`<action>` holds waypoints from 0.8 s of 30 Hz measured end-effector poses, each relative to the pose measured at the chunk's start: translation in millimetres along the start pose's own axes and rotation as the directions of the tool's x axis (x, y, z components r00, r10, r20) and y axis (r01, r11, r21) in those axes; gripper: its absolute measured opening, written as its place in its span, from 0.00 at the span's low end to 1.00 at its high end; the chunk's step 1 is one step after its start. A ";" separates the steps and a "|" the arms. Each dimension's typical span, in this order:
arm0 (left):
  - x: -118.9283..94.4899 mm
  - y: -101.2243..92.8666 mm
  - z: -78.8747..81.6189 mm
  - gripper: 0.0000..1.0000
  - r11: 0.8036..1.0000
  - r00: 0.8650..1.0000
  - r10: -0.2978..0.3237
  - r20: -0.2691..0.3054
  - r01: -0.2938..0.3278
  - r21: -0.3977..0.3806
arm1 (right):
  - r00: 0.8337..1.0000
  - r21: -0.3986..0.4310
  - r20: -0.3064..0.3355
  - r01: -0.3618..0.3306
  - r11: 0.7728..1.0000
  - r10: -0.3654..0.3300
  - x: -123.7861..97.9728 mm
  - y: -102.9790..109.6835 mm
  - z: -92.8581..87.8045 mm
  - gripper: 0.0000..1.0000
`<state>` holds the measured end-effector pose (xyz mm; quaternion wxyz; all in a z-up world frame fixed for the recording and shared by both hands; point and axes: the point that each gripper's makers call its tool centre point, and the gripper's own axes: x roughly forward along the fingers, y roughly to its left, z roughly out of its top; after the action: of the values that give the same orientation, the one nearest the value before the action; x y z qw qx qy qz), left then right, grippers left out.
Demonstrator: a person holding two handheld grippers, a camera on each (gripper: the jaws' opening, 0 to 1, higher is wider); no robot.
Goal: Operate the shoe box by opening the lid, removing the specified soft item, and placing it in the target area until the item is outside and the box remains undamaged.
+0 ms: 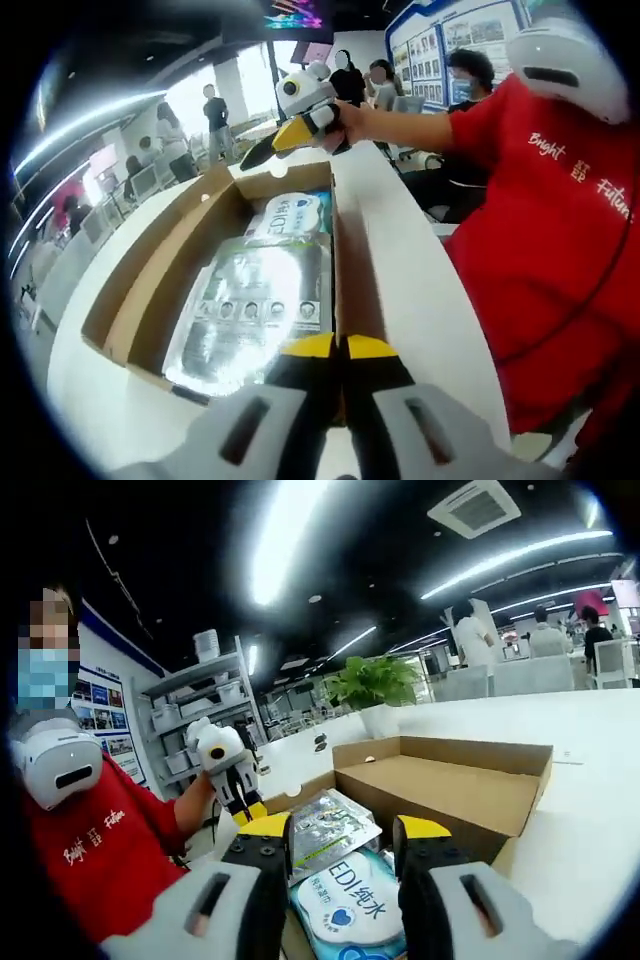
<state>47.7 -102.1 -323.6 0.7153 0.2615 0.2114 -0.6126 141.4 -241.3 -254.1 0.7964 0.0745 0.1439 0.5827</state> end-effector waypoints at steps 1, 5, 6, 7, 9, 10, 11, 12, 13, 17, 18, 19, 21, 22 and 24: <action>0.0 -0.3 -0.2 0.01 1.000 1.000 0.007 0.000 -0.007 0.003 | 1.000 -0.006 -0.002 -0.020 1.000 0.020 0.4 -0.3 -1.6 0.42; -0.1 1.5 0.2 0.01 1.000 1.000 0.029 0.007 -0.029 -0.012 | 0.998 -0.045 -0.026 -0.054 0.998 0.053 6.2 0.4 -4.8 0.41; 0.0 1.4 0.4 0.01 0.999 0.999 0.031 0.012 -0.031 -0.012 | 0.998 -0.070 -0.036 -0.061 0.996 0.059 7.6 1.4 -6.0 0.41; 0.0 0.9 0.7 0.01 0.999 0.999 0.033 0.019 -0.033 -0.009 | 0.997 -0.084 -0.054 -0.059 0.995 0.054 9.6 0.1 -8.6 0.41; 1.1 1.1 2.7 0.01 1.000 0.998 0.028 0.054 -0.027 -0.014 | 0.994 -0.145 -0.099 -0.062 0.988 0.048 15.1 1.8 -15.9 0.40; 1.4 0.9 3.1 0.01 1.000 0.998 0.025 0.063 -0.024 -0.014 | 0.992 -0.157 -0.116 -0.075 0.985 0.058 16.5 3.1 -18.3 0.40; 1.5 0.5 3.4 0.01 1.000 0.997 0.024 0.070 -0.024 -0.009 | 0.990 -0.123 -0.124 -0.085 0.989 0.070 18.7 6.2 -19.5 0.40; 1.6 0.5 3.9 0.01 1.000 0.997 0.024 0.070 -0.024 -0.004 | 0.984 -0.095 -0.147 -0.113 0.989 0.098 19.7 11.8 -22.4 0.40; 2.0 0.2 4.0 0.01 1.000 0.998 0.022 0.063 -0.022 -0.004 | 0.979 -0.072 -0.179 -0.111 0.991 0.096 19.8 12.3 -25.9 0.41; 2.4 0.1 4.1 0.01 1.000 0.998 0.017 0.063 -0.016 -0.015 | 0.968 0.017 -0.229 -0.096 0.995 0.097 26.2 9.5 -27.4 0.41; 2.3 0.1 4.1 0.01 1.000 0.998 0.017 0.065 -0.016 -0.015 | 0.968 0.022 -0.230 -0.095 0.995 0.098 29.2 7.8 -27.2 0.41; 2.4 0.0 4.4 0.01 1.000 0.998 0.018 0.068 -0.017 -0.016 | 0.963 0.050 -0.254 -0.079 0.996 0.090 30.6 5.6 -30.9 0.40; 2.7 -0.4 4.7 0.01 1.000 0.997 0.024 0.068 -0.023 -0.017 | 0.960 0.058 -0.263 -0.087 0.995 0.099 34.9 7.7 -32.7 0.39; 3.0 -0.8 4.8 0.02 1.000 0.997 0.028 0.067 -0.027 -0.014 | 0.959 0.059 -0.264 -0.093 0.994 0.105 36.0 9.2 -33.3 0.38; 3.2 -0.7 5.2 0.02 0.999 0.997 0.035 0.072 -0.035 -0.004 | 0.949 0.142 -0.294 -0.070 0.987 0.110 36.0 11.1 -40.9 0.38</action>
<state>47.4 -107.9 -321.6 0.7335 0.2418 0.1817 -0.6087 128.4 -205.7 -294.7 0.7311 0.0432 0.2976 0.6124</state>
